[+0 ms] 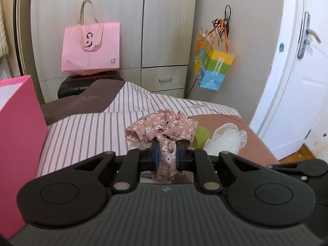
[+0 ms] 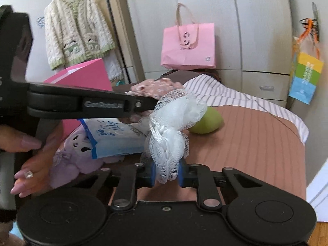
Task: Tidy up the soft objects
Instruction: 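Close the left gripper on the scrunchie while the right gripper grasps the mesh puff, then lift and carry the scrunchie and mesh puff over the pink box with both grippers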
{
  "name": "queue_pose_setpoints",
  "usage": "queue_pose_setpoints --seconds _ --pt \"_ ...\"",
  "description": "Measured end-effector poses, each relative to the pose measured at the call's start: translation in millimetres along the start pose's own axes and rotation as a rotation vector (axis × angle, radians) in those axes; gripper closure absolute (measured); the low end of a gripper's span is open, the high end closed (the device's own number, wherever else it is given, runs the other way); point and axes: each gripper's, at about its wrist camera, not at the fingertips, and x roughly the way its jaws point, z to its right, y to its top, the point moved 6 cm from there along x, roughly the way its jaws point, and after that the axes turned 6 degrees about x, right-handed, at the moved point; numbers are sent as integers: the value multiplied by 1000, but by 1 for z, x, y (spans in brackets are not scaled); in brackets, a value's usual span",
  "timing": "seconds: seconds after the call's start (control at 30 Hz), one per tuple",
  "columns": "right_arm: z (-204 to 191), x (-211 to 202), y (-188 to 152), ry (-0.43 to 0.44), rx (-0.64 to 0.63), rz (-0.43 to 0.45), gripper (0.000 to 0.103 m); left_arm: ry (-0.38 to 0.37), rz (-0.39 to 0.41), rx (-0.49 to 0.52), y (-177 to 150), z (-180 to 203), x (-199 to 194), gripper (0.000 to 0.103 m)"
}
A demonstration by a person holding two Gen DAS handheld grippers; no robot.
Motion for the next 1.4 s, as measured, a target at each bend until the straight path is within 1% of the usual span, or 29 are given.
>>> queue_pose_setpoints --seconds 0.3,0.37,0.4,0.5,0.67,0.87,1.07,1.2,1.27,1.33,1.4 --pt "-17 -23 -6 -49 -23 29 82 -13 79 -87 -11 -7 -48 90" --pt "-19 -27 -5 -74 -13 53 82 27 112 -74 -14 -7 -59 90" --pt "-21 -29 -4 -74 -5 63 82 39 122 -72 -16 -7 -65 90" --pt "-28 -33 -7 -72 11 70 82 27 132 -76 -20 -9 -81 90" --pt "-34 -42 -17 -106 26 57 82 15 144 -73 -28 -12 -106 90" --pt "-41 -60 -26 -125 19 48 82 -22 130 -56 -46 -10 -130 90" --pt "-52 -80 -39 -139 -2 15 82 -17 133 12 -69 -11 -163 90" --pt "-67 -88 -50 -105 -9 -11 82 2 100 50 -86 -17 -183 90" --pt "-73 -94 -55 -88 5 -21 81 44 82 60 -94 -22 -189 90" --pt "-79 -99 -61 -64 14 -41 81 56 69 54 -100 -28 -193 90" --pt "-84 -103 -64 -64 13 -46 81 58 57 40 -106 -33 -198 90"
